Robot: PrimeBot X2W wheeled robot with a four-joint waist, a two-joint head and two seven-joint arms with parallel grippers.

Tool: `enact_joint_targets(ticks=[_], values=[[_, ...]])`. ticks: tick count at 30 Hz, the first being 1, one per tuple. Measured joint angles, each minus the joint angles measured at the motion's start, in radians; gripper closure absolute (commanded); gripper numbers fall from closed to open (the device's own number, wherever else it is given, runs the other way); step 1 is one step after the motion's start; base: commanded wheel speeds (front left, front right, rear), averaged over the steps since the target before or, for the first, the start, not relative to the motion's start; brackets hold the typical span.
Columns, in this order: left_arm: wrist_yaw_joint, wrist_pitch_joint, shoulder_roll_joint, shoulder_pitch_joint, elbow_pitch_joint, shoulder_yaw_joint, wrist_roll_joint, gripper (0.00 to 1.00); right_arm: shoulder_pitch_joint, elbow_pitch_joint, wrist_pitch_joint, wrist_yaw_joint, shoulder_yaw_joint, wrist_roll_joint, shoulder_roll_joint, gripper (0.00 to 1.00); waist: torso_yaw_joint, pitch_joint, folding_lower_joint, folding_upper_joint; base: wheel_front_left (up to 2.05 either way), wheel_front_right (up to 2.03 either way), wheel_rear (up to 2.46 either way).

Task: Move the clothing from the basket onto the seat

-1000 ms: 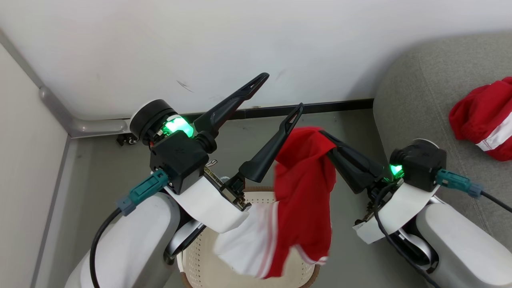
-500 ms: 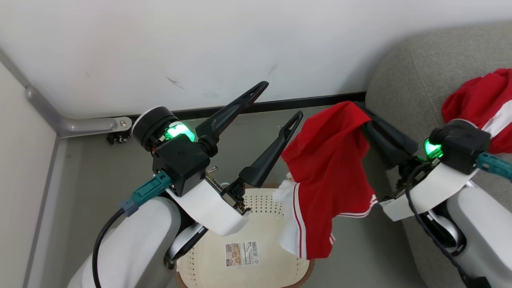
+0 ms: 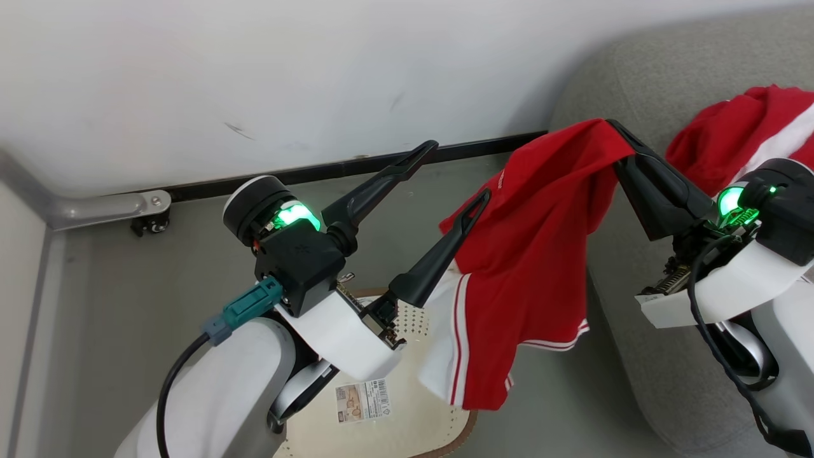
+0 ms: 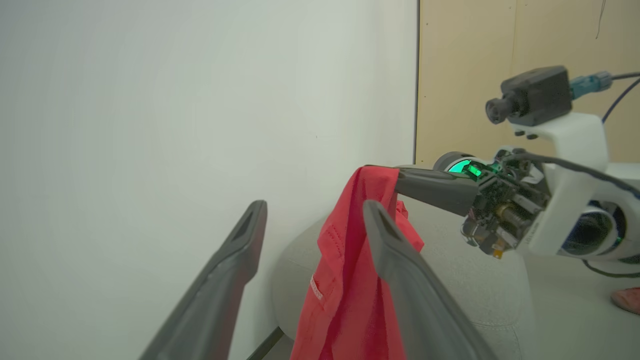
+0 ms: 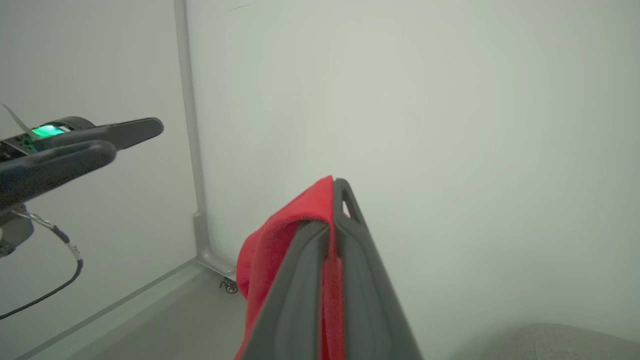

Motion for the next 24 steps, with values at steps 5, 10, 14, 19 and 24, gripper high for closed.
enact_joint_targets(ticks=[5, 10, 14, 19, 24], values=[[-0.007, 0.000, 0.002, -0.001, 0.002, -0.002, -0.003, 0.00, 0.007, -0.022, 0.000, 0.000, -0.018, -0.012, 0.000, 1.00, -0.027, 0.007, 0.0000, 0.0000, 0.00, 0.00, 0.00], [-0.007, 0.009, 0.007, -0.003, 0.007, -0.008, -0.003, 0.00, 0.038, -0.045, 0.000, 0.000, -0.051, -0.024, 0.000, 1.00, -0.070, 0.019, 0.0000, 0.0000, 0.00, 0.00, 0.00], [-0.008, 0.011, 0.011, -0.009, 0.010, -0.016, -0.010, 0.00, 0.045, -0.060, 0.000, 0.000, -0.065, -0.029, 0.001, 1.00, -0.101, 0.029, 0.0000, 0.0000, 0.00, 0.00, 0.00], [-0.008, 0.013, 0.015, -0.019, 0.012, -0.019, -0.010, 0.00, 0.066, -0.078, 0.000, 0.000, -0.081, -0.032, 0.003, 1.00, -0.131, 0.040, 0.0000, 0.0000, 0.00, 0.00, 0.00], [-0.008, 0.021, 0.021, -0.021, 0.014, -0.019, -0.010, 0.00, 0.081, -0.098, 0.000, 0.000, -0.090, -0.038, 0.009, 1.00, -0.170, 0.055, 0.0000, 0.0000, 0.00, 0.00, 0.00]])
